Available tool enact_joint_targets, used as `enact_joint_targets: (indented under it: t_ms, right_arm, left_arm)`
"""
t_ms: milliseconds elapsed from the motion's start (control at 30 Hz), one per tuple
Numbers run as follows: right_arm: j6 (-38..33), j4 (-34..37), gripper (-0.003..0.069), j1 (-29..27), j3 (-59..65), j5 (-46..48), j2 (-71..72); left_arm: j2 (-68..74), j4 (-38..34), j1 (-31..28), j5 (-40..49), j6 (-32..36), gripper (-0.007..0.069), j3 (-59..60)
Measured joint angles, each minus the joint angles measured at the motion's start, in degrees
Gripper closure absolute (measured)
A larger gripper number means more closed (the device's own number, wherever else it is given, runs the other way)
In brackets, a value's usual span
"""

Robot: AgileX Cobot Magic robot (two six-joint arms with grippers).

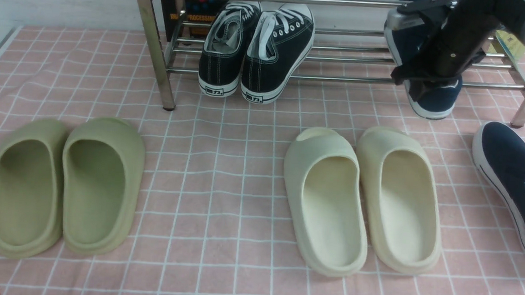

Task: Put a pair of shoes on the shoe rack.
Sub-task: Use the right arm to put a shoe into the shoe rack, then use the right arm to grab the shoe closest to it

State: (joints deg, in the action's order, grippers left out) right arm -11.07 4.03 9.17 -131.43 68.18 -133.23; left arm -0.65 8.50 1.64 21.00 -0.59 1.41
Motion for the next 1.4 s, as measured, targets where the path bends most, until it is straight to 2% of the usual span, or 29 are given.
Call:
enact_joint_targets:
  t_ms: [200,400,467,500,533,600,833,967,1033,1133,1300,1400]
  right_arm:
    - [0.00,-0.23,0.0594,0.00,-0.18,-1.42,-0.52]
    - [1.20,-0.67,0.0353,0.00,-5.22,1.93,0.26]
    - [1.32,-0.46,0.0250,0.00,-6.27,2.83,2.19]
    - [1.32,-0.47,0.0242,0.00,-6.27,2.83,2.41]
    - [1.58,-0.45,0.0192,0.00,-5.94,3.22,4.50]
    - [2.14,-0.45,0.0156,0.00,-4.38,3.16,7.73]
    - [2.64,-2.52,0.0141,-0.29,15.08,3.03,23.45]
    - [3.51,-2.95,0.0169,-3.72,38.11,2.87,35.38]
    - [4.24,-2.95,0.0176,-5.31,44.02,2.60,38.32]
    - [6.19,-3.54,0.0194,-9.98,58.87,-2.77,44.77]
    - [7.04,-4.61,0.0209,-11.76,69.46,-13.79,45.74]
    - [7.12,-5.09,0.0221,-11.83,70.59,-17.15,43.28]
  left_arm:
    - [0.00,0.02,0.00,0.00,0.00,0.0457,0.00]
    - [0.00,0.02,0.00,0.00,0.00,0.0454,0.00]
    - [0.00,0.02,0.00,0.00,0.00,0.0451,0.00]
    - [0.00,0.02,0.00,0.00,0.00,0.0451,0.00]
    - [0.00,0.02,0.00,0.00,0.00,0.0447,0.00]
    - [0.00,0.02,0.00,0.05,0.00,0.0445,0.00]
    - [0.00,0.02,0.00,0.05,0.00,0.0440,0.00]
    - [0.00,0.02,0.00,0.05,0.00,0.0433,0.00]
    - [0.00,0.07,0.00,0.05,0.00,0.0432,0.00]
    - [0.00,0.07,0.00,0.05,0.00,0.0426,0.00]
    - [0.00,0.07,0.00,0.05,0.00,0.0424,0.00]
    - [0.00,0.07,0.00,0.05,0.00,0.0424,0.00]
